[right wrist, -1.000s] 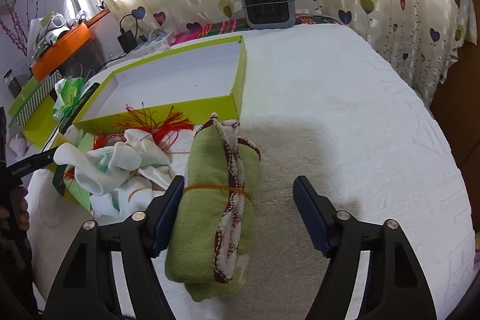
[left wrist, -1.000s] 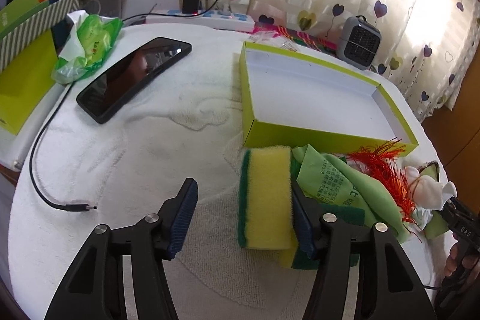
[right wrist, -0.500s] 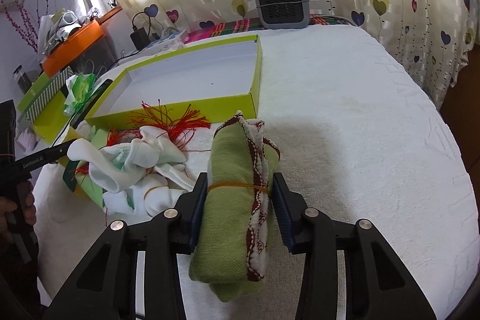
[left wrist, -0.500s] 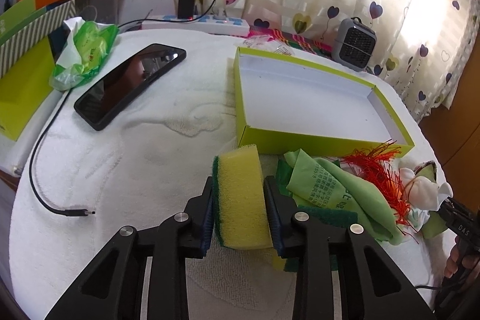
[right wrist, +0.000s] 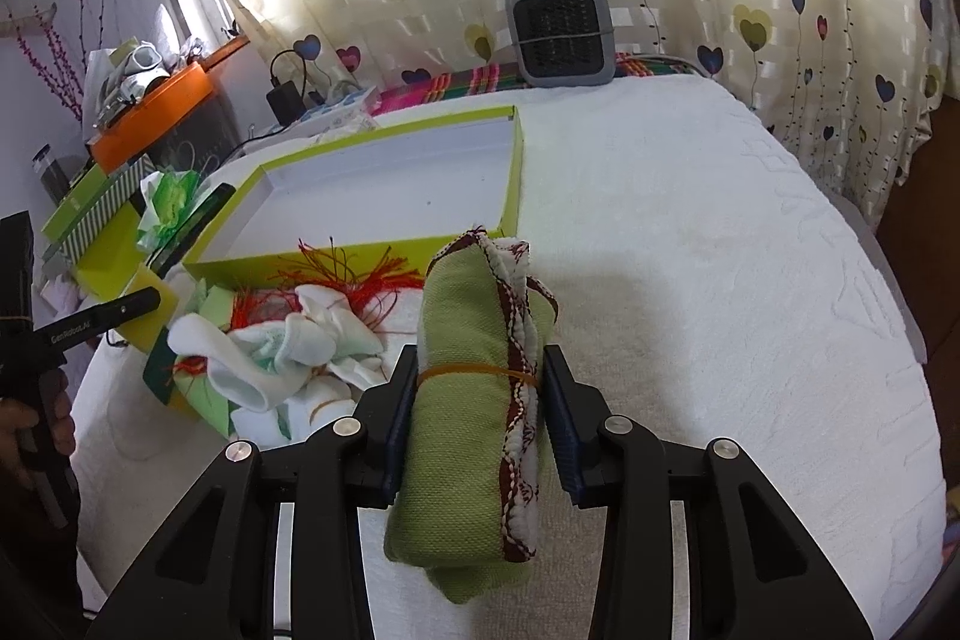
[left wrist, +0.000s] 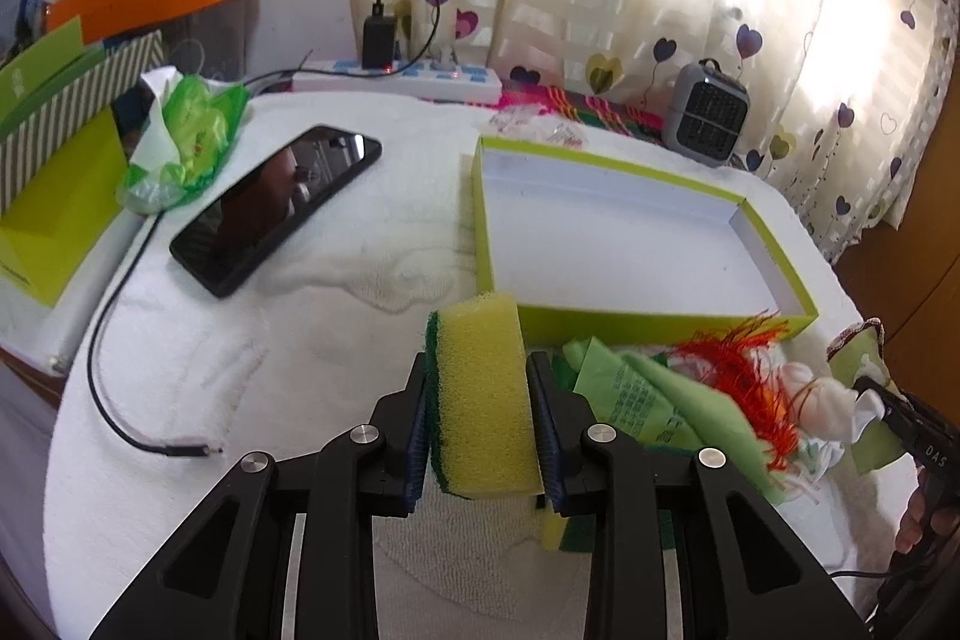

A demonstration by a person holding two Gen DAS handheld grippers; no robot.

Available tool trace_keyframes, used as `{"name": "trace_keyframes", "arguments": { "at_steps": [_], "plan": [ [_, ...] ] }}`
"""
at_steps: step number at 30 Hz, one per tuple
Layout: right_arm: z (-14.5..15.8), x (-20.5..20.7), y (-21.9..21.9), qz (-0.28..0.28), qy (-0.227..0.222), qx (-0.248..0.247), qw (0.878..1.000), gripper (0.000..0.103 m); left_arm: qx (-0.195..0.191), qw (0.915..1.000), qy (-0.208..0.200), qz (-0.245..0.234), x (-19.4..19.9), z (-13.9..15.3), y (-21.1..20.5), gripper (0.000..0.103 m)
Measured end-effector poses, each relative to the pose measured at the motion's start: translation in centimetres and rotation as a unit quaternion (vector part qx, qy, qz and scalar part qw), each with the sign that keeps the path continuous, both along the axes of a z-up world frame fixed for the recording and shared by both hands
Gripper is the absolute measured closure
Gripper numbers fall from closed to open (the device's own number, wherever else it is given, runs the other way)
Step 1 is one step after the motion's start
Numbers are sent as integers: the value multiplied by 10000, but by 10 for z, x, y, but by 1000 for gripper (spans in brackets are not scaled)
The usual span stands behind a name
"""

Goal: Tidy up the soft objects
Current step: 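Carry the sponge into the lime-green box and open the left tool while the right tool releases the towel there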

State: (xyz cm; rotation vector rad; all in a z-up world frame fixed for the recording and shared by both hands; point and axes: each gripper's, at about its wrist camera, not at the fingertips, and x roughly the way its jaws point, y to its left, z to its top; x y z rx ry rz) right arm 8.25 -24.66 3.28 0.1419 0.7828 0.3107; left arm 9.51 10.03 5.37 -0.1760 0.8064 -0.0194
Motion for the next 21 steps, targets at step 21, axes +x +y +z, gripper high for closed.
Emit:
{"name": "trace_keyframes", "arguments": {
  "at_steps": [21],
  "plan": [
    [44,64,21,293,-239,-173,9991,63,121,9983,32,-561,82,27,-28,75]
  ]
}}
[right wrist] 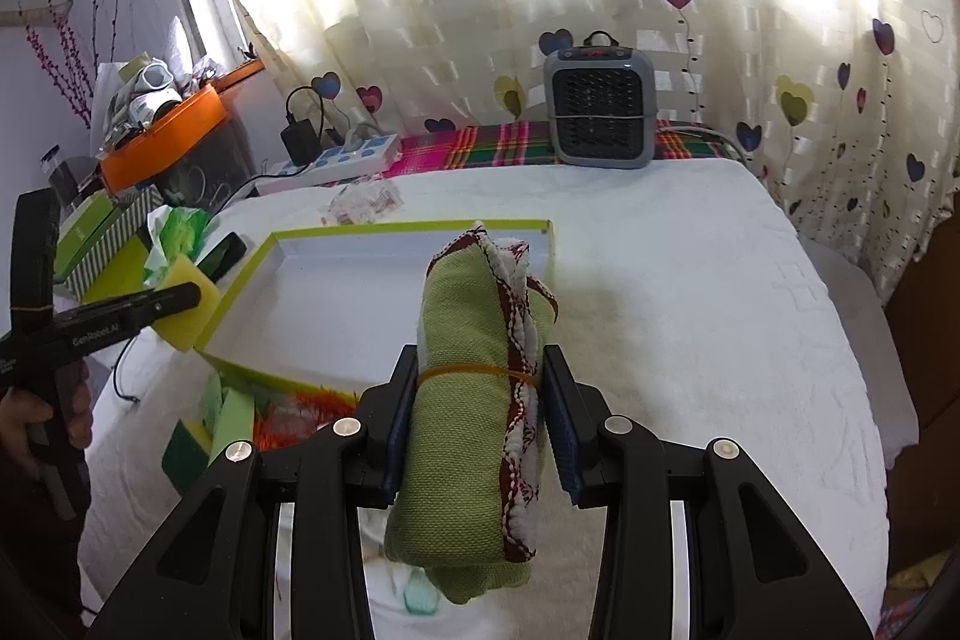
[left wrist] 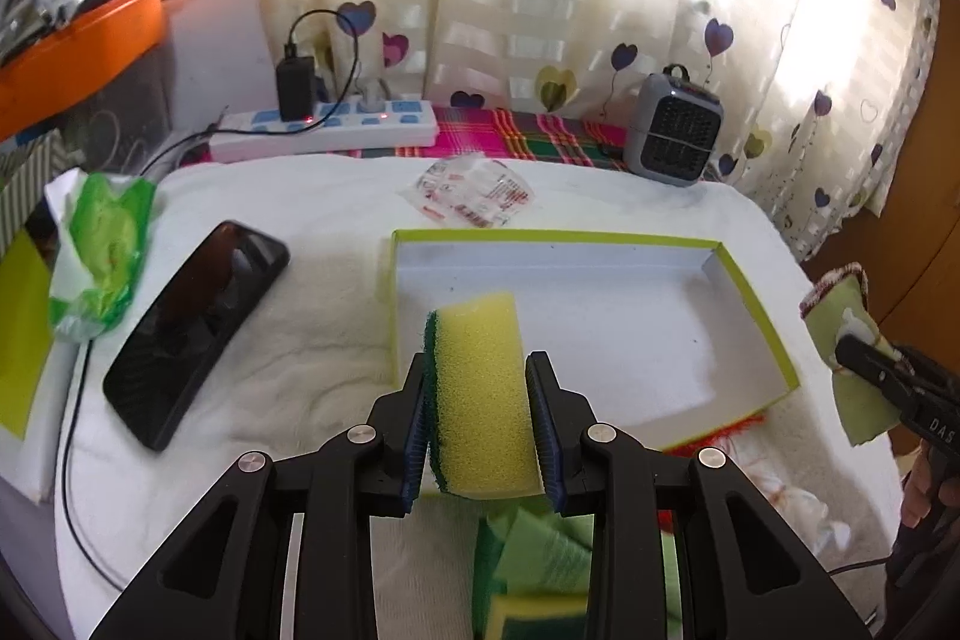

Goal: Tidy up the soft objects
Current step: 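Carry the sponge into the lime-green box and open the left tool while the right tool releases the towel there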

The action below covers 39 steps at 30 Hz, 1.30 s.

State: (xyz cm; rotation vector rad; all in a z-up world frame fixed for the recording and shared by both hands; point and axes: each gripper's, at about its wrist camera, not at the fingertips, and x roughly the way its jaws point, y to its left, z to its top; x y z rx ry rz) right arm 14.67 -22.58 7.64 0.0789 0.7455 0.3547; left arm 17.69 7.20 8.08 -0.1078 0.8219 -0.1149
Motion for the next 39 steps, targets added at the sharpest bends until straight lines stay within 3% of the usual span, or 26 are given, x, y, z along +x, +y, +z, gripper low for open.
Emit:
{"name": "trace_keyframes", "arguments": {
  "at_steps": [14,32,39],
  "plan": [
    [-19,68,25,47,408,-298,9987,63,262,9991,329,91,64,-24,-8,75],
    [-43,101,47,-42,553,-632,9965,63,541,9977,351,192,81,-41,-12,74],
    [-49,104,46,-85,531,-597,9968,63,685,9971,309,105,82,-44,-16,69]
  ]
}}
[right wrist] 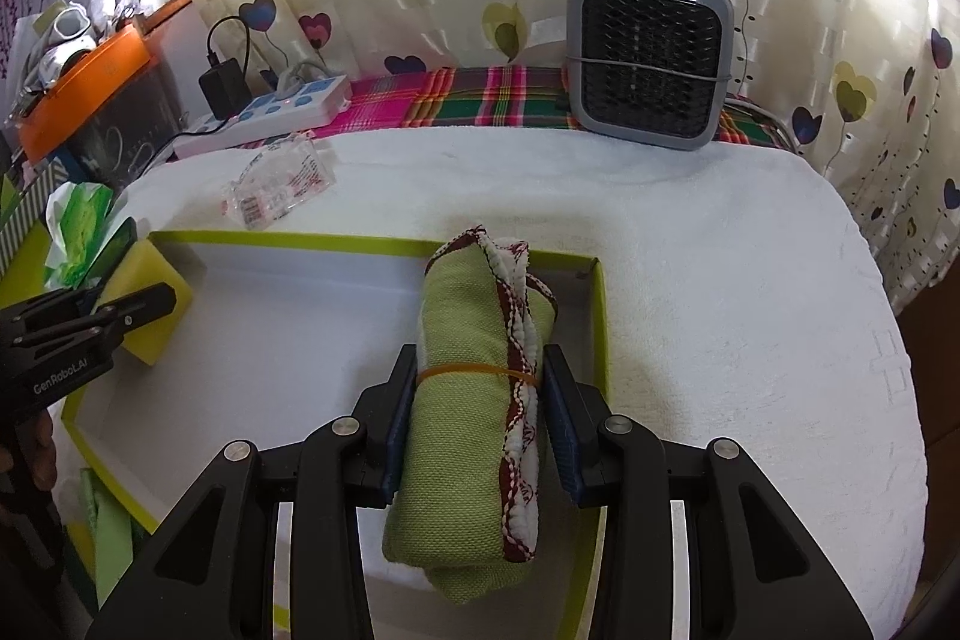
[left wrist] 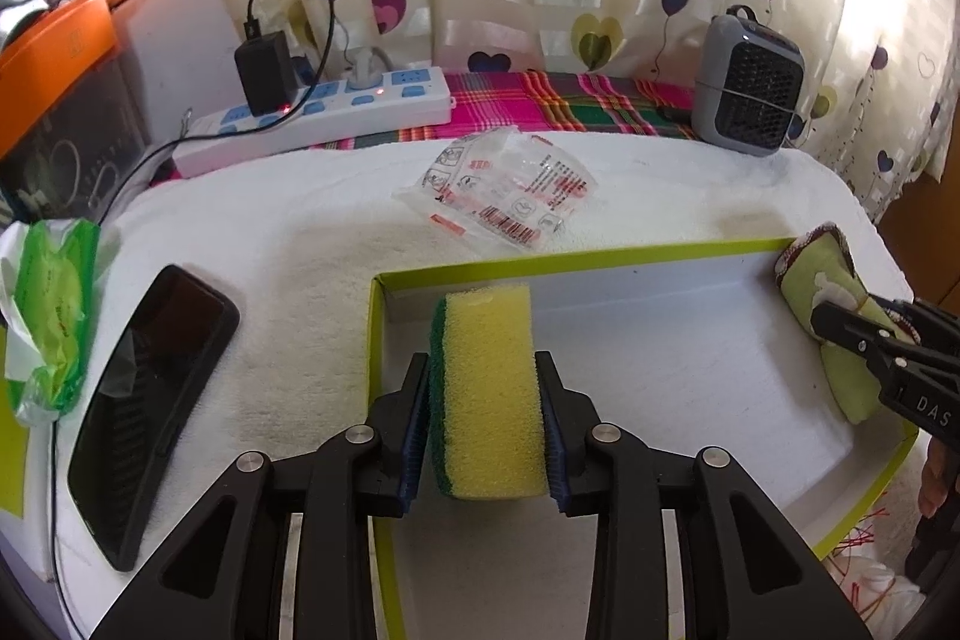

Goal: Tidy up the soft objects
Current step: 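Carry the sponge into the lime-green box and open the left tool while the right tool releases the towel there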

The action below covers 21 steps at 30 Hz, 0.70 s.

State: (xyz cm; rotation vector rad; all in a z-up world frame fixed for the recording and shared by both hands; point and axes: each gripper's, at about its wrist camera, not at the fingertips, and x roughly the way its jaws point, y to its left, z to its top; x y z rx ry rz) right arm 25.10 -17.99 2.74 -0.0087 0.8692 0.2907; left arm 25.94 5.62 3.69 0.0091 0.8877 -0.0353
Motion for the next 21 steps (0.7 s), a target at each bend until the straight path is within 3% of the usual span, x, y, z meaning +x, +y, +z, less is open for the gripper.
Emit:
{"name": "trace_keyframes", "arguments": {
  "at_steps": [6,14,21],
  "plan": [
    [0,-1,3,25,-90,-66,9999,61,-66,9999,-67,-51,-1,0,-3,59],
    [5,-6,5,28,-330,-104,9994,50,-54,9998,-183,-9,-5,5,-1,55],
    [13,-12,5,37,-495,-81,9987,47,-122,9994,-303,88,-13,13,6,55]
  ]
}}
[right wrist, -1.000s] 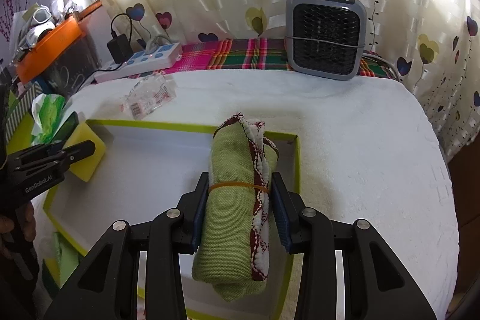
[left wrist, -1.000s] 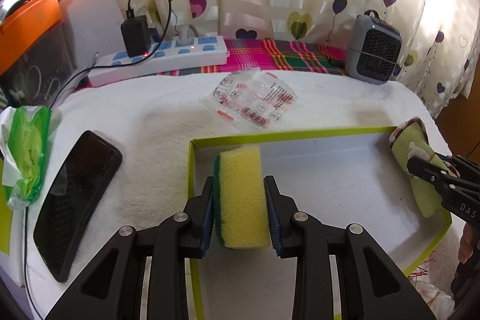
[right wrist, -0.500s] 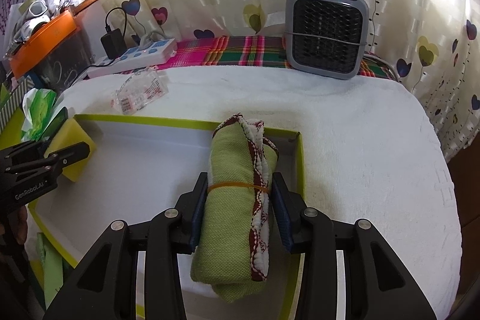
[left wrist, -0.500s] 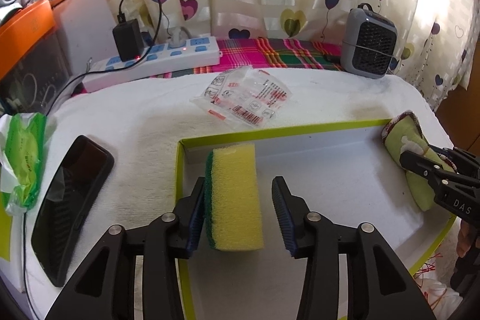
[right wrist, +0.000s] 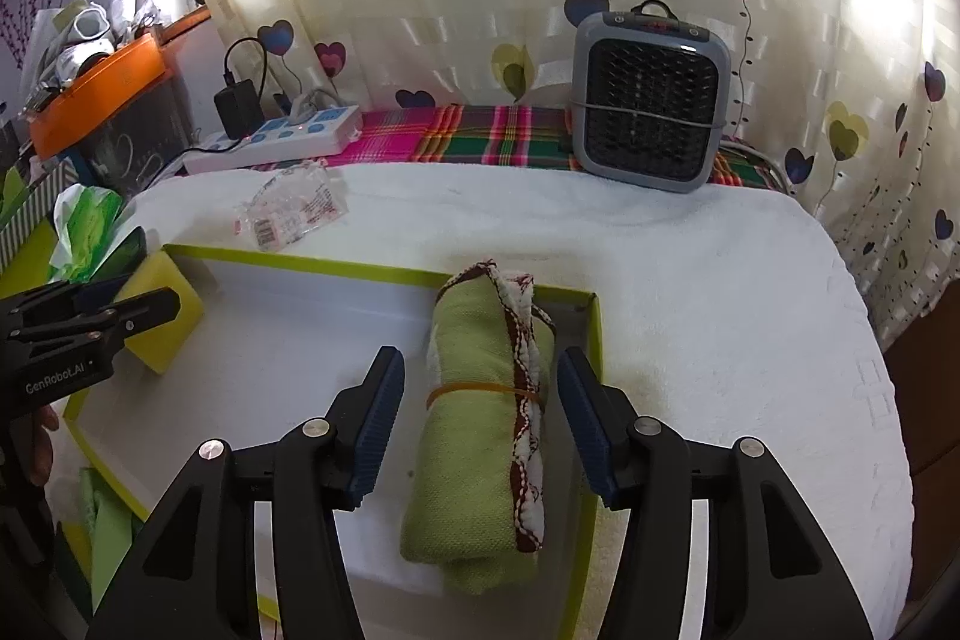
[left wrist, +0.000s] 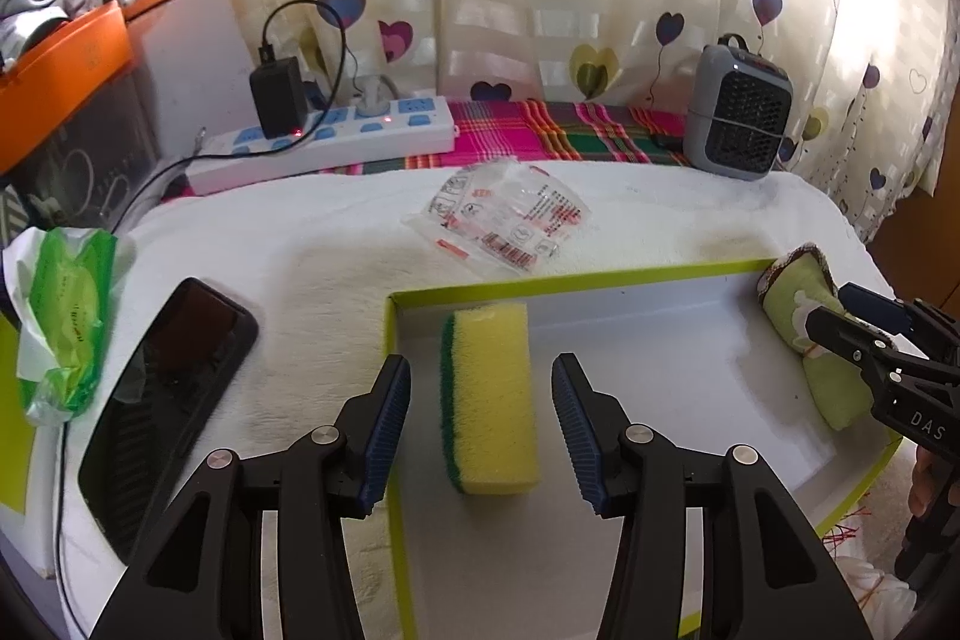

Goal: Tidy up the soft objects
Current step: 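Carry the sponge into the lime-green box and open the left tool while the right tool releases the towel there, then withdraw both open tools from the box back toward the pile of items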

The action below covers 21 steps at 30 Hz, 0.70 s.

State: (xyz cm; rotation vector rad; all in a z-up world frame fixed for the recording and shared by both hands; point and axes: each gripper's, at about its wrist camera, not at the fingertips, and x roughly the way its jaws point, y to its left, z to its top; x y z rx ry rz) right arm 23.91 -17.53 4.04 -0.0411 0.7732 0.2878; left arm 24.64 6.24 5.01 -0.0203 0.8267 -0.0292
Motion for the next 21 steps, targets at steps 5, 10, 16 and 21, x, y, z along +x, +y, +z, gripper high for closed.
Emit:
{"name": "trace_keyframes", "arguments": {
  "at_steps": [5,10,16,21],
  "plan": [
    [2,-4,-2,-51,-54,58,10000,46,-26,10000,-63,19,-7,6,2,55],
    [5,-10,-6,-109,-89,72,9999,46,-75,10000,-43,34,-14,8,3,55],
    [8,-22,-13,-194,-137,139,9996,46,-88,9999,-98,35,-28,15,1,55],
    [11,-33,-19,-249,-160,208,9993,46,-117,9998,-126,23,-42,19,0,55]
  ]
}}
